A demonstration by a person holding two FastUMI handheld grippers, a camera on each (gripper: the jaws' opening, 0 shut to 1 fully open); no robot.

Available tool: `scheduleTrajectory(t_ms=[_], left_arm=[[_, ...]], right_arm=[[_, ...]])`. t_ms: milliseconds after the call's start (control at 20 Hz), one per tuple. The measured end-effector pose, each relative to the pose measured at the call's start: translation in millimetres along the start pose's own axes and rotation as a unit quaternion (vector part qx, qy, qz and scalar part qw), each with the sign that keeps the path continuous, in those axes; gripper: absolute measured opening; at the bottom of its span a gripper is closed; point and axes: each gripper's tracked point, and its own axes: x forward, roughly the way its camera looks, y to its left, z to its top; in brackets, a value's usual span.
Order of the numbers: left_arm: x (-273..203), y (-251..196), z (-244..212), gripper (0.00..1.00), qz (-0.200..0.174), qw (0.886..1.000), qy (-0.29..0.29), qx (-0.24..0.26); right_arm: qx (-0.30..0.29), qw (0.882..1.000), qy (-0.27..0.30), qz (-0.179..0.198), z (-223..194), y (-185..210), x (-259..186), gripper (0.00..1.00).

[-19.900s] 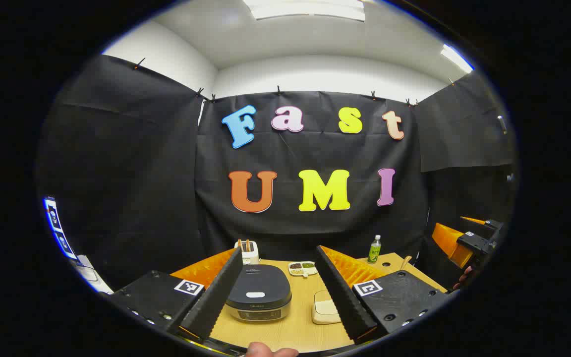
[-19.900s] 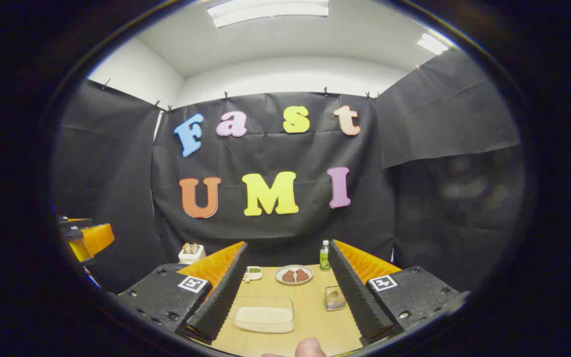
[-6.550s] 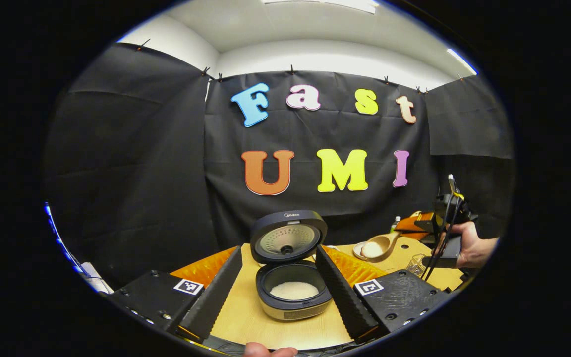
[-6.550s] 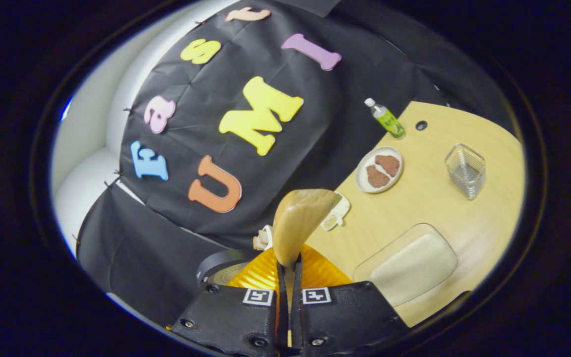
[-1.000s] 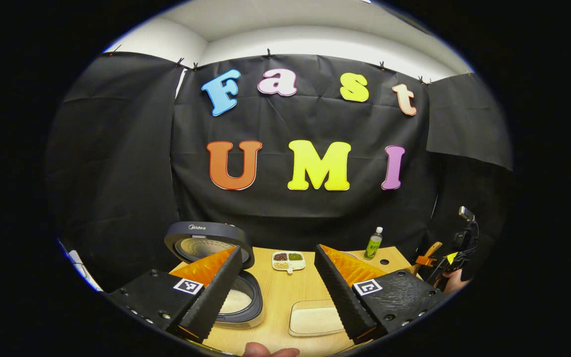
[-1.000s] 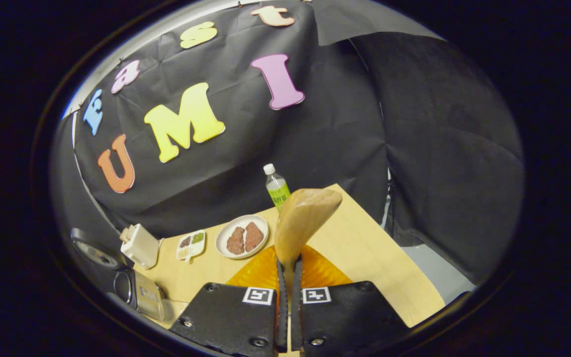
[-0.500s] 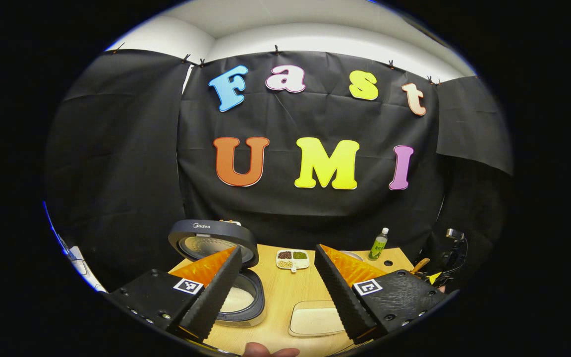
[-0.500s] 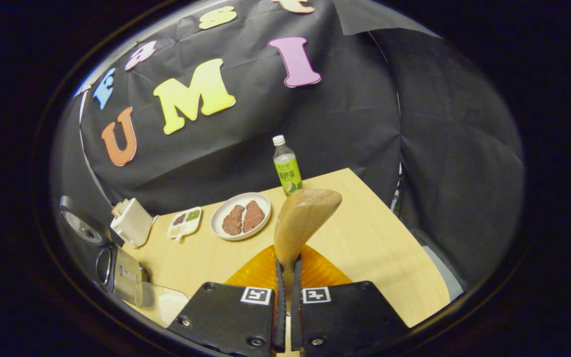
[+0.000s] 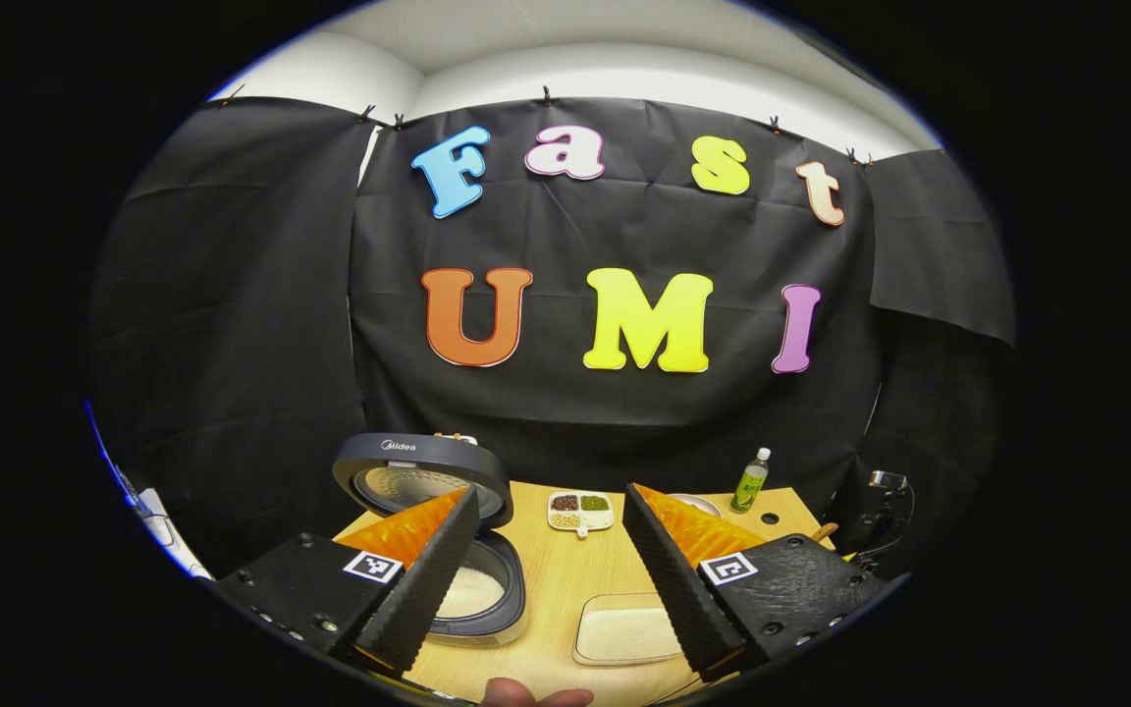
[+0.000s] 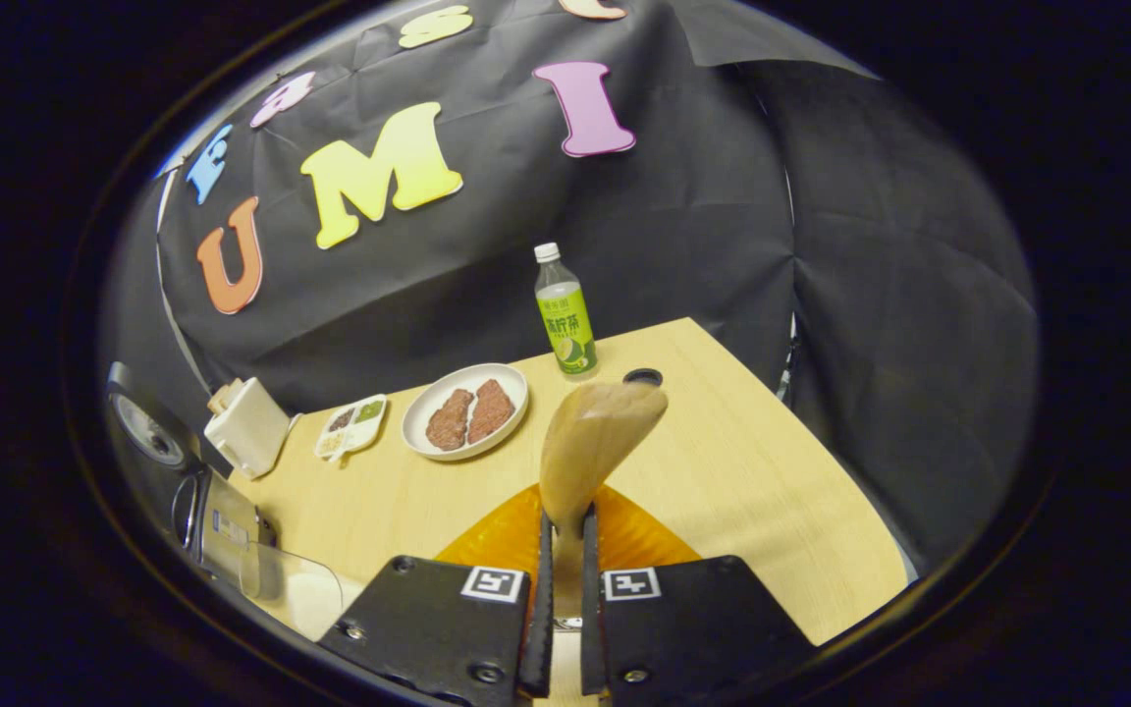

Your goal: Close the left gripper, press the button to open the rice cooker; take a wooden spoon from the chopstick holder with the right hand, scoop a spoonful of rice and pour it into the rice cooker, then put the wooden spoon back into the chopstick holder.

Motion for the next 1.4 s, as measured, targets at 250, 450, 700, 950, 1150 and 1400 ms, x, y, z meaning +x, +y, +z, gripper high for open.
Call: scheduleTrajectory(t_ms=[250,450,700,950,1150,1400], left_arm=[[4.4,-3.5,3.5,1.00,-0.014,1.000,-0.003,-0.004],[4.3,-5.6,8.5,1.00,-0.026,1.000,-0.011,-0.012],[3.4,4.9,19.0,0.95,-0.026,0.999,-0.027,-0.006],[8.7,26.8,42.5,0.95,-0.019,0.999,-0.048,-0.014],[22.7,52.6,63.5,0.95,0.010,0.999,-0.048,-0.022],[57.6,83.4,79.3,0.95,0.039,0.998,-0.021,-0.048]], right_arm=[[-0.016,0.999,-0.030,-0.013,18.2,-9.5,-15.7,0.29],[-0.014,0.999,-0.044,-0.028,32.8,-19.9,-33.0,0.57],[-0.017,0.996,-0.083,-0.040,67.0,-26.3,-64.3,0.75],[-0.027,0.989,-0.140,-0.039,113.1,-14.7,-110.0,1.00],[-0.039,0.981,-0.182,-0.045,142.5,-9.2,-155.2,1.00],[-0.040,0.977,-0.206,-0.045,153.5,2.4,-201.6,1.00]])
